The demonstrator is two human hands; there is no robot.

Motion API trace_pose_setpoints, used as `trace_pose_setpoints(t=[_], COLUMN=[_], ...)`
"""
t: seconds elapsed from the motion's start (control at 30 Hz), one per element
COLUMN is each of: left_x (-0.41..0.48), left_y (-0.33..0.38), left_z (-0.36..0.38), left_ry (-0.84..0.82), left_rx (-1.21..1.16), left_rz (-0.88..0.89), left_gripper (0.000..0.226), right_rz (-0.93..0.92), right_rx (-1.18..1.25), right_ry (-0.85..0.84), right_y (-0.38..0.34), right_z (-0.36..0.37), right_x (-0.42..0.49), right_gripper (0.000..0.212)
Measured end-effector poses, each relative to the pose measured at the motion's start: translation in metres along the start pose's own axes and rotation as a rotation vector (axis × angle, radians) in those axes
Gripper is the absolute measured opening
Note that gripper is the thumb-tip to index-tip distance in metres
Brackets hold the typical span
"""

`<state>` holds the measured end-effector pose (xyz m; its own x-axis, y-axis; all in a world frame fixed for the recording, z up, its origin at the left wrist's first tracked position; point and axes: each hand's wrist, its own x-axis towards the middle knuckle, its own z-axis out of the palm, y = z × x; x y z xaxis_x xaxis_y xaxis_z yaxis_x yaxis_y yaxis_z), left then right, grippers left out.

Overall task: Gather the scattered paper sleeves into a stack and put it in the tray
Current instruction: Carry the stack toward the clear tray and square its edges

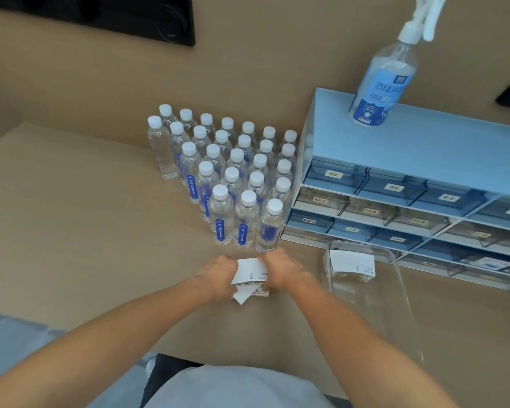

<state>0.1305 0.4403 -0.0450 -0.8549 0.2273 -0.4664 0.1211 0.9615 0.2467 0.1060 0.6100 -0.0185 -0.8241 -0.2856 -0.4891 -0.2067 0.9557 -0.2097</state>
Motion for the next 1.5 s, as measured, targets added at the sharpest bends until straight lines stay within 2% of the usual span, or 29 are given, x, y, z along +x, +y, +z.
trace_pose_setpoints(t=[0.2, 0.37, 0.43, 0.6, 0.67, 0.83, 0.93, 1.0, 1.13, 1.27, 1.33, 1.4, 1.43, 1.5], left_x=[-0.004, -0.007, -0.007, -0.004, -0.003, 0.002, 0.004, 0.005, 0.004, 0.0, -0.001, -0.006, -0.008, -0.012], left_y=[0.004, 0.015, 0.017, 0.008, 0.003, -0.001, -0.003, -0.004, -0.008, -0.009, -0.008, -0.009, -0.011, -0.02], left_z=[0.011, 0.017, 0.019, 0.015, 0.014, 0.011, 0.014, 0.015, 0.018, 0.028, 0.027, 0.018, 0.012, 0.001], left_ry=[-0.015, 0.007, 0.002, -0.021, -0.038, -0.04, -0.028, -0.012, 0.013, 0.063, 0.072, 0.042, 0.009, -0.058], left_rx=[-0.056, -0.075, -0.019, 0.013, 0.005, 0.026, 0.03, 0.019, 0.01, -0.08, -0.169, -0.292, -0.36, -0.595], left_rz=[-0.045, -0.128, -0.14, -0.063, -0.042, -0.008, -0.009, 0.002, 0.027, -0.022, -0.06, -0.11, -0.135, -0.162], left_gripper=[0.055, 0.085, 0.09, 0.058, 0.051, 0.053, 0.058, 0.054, 0.049, 0.05, 0.071, 0.1, 0.103, 0.076], right_rz=[-0.033, -0.036, -0.034, -0.044, -0.031, 0.015, 0.026, 0.031, 0.022, -0.014, 0.003, 0.016, 0.009, 0.022], right_rx=[-0.07, -0.126, -0.134, -0.104, -0.091, -0.064, -0.033, -0.002, 0.027, 0.072, 0.131, 0.205, 0.249, 0.356], right_ry=[-0.025, -0.054, -0.07, -0.066, -0.054, -0.066, -0.033, -0.015, 0.015, 0.071, 0.074, 0.029, -0.017, -0.107], right_y=[0.001, 0.001, 0.001, 0.004, 0.004, 0.0, 0.0, 0.002, 0.004, 0.002, 0.002, 0.005, 0.007, 0.014], right_z=[0.011, 0.011, 0.012, 0.02, 0.023, 0.028, 0.032, 0.033, 0.036, 0.044, 0.044, 0.041, 0.037, 0.03], right_x=[0.004, 0.009, 0.01, 0.01, 0.01, 0.009, 0.008, 0.007, 0.004, 0.004, 0.005, 0.006, 0.005, 0.001], right_gripper=[0.051, 0.055, 0.058, 0.044, 0.04, 0.057, 0.047, 0.043, 0.041, 0.043, 0.054, 0.083, 0.101, 0.121])
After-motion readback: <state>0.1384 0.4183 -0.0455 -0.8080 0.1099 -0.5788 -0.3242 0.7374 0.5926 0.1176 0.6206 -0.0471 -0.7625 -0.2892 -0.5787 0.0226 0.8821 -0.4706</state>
